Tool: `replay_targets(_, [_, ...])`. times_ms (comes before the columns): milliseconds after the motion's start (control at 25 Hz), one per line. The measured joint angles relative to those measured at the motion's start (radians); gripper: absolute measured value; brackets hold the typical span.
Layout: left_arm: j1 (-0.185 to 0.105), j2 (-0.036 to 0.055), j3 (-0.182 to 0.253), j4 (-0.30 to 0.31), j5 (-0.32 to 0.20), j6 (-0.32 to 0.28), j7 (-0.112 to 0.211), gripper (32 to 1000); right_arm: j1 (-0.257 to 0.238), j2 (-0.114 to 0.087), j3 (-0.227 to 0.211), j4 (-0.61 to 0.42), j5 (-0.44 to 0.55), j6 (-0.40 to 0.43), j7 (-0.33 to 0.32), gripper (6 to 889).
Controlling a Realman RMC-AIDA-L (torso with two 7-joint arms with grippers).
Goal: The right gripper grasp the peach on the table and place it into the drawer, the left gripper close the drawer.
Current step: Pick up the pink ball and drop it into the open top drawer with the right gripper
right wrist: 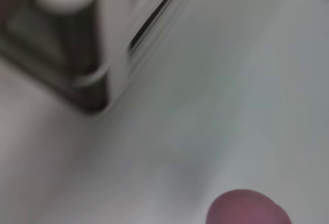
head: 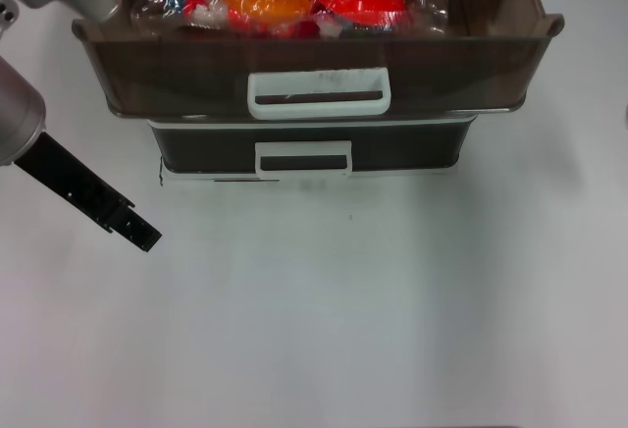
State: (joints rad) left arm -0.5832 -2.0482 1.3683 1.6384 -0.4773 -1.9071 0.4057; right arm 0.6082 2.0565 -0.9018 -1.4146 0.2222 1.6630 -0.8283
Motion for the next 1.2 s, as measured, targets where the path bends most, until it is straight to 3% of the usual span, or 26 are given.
replay_targets(200, [0.000,0.0009,-0.001,0.000,-0.002,0.000,0.002,816,-0.002,-0.004,0.113,-0.190,0.147,0.068,0.009,52])
replay_targets(280, [0.000,0.0009,-0.001,0.000,-0.005,0.000,0.004,816,0.001,-0.014,0.156,-0.239,0.238,0.109,0.016,53])
replay_targets(400, [0.000,0.0008,-0.002,0.000,-0.002,0.000,0.005,816,0.008,-0.041,0.181,-0.271,0.378,0.161,0.029,55])
replay_targets(560, [0.000,0.0005,-0.002,0.000,-0.001,0.000,0.005,816,0.012,-0.077,0.176,-0.268,0.543,0.182,0.055,58])
replay_targets(760, [0.000,-0.0009,-0.002,0.000,-0.001,-0.002,0.005,816,0.013,-0.090,0.169,-0.266,0.716,0.195,0.067,61])
replay_targets(920, [-0.001,-0.0012,-0.002,0.000,-0.003,-0.001,0.005,815,0.026,-0.119,0.120,-0.255,0.830,0.195,0.091,63])
replay_targets(1200, [-0.001,-0.0022,-0.001,0.001,-0.006,0.000,0.005,815,0.117,-0.116,0.028,-0.112,0.869,0.183,0.073,67])
